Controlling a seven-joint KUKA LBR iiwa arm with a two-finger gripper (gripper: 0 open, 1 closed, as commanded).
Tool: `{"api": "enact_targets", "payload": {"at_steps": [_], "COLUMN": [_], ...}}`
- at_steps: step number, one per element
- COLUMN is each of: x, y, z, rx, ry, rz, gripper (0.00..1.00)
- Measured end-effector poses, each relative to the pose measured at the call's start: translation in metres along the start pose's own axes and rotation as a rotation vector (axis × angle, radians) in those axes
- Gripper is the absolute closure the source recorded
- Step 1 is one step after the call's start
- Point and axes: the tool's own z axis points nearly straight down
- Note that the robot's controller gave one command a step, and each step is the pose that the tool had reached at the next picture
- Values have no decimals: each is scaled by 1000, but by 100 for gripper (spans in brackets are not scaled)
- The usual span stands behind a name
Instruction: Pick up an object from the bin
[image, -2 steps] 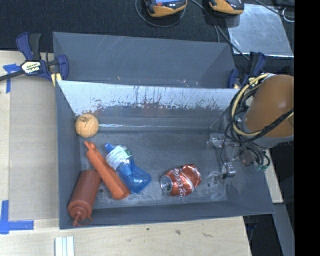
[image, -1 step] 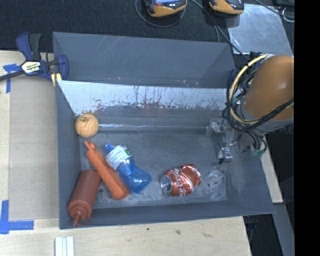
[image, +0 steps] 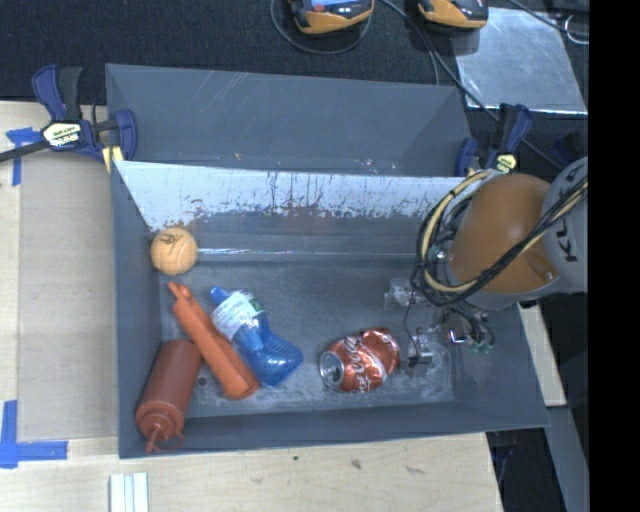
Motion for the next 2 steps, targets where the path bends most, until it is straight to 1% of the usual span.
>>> {"api": "enact_targets", "payload": {"at_steps": [1,2], "x": [-8,39], "y": [36,44], "z": [3,22], "rx": [3,0], "ry": [-10,2], "rz": [-3,-74], "gripper": [0,0]}}
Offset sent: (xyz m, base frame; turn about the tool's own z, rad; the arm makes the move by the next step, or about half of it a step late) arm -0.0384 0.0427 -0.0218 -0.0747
